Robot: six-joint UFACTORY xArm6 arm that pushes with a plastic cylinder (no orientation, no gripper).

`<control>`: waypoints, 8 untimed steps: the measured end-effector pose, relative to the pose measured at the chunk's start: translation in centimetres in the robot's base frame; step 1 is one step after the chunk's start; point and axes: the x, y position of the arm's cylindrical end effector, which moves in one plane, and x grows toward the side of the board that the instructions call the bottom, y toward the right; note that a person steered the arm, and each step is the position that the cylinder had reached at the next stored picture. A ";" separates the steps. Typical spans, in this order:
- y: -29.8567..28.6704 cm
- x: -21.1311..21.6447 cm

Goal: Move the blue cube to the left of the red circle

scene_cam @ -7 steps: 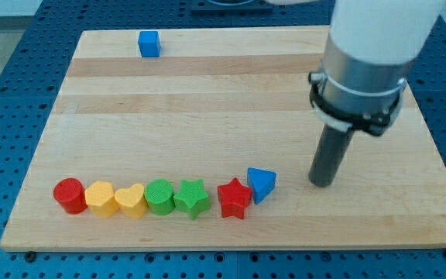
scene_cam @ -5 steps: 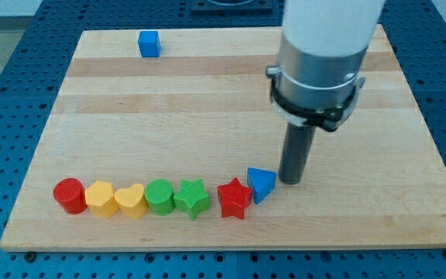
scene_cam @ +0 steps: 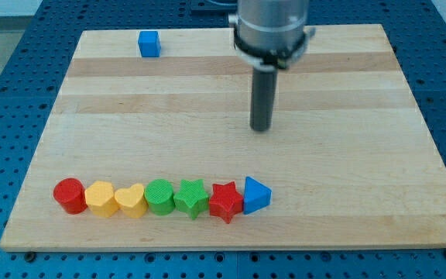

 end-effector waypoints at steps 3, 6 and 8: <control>-13.3 -19.9; -30.6 -17.4; -24.2 -18.6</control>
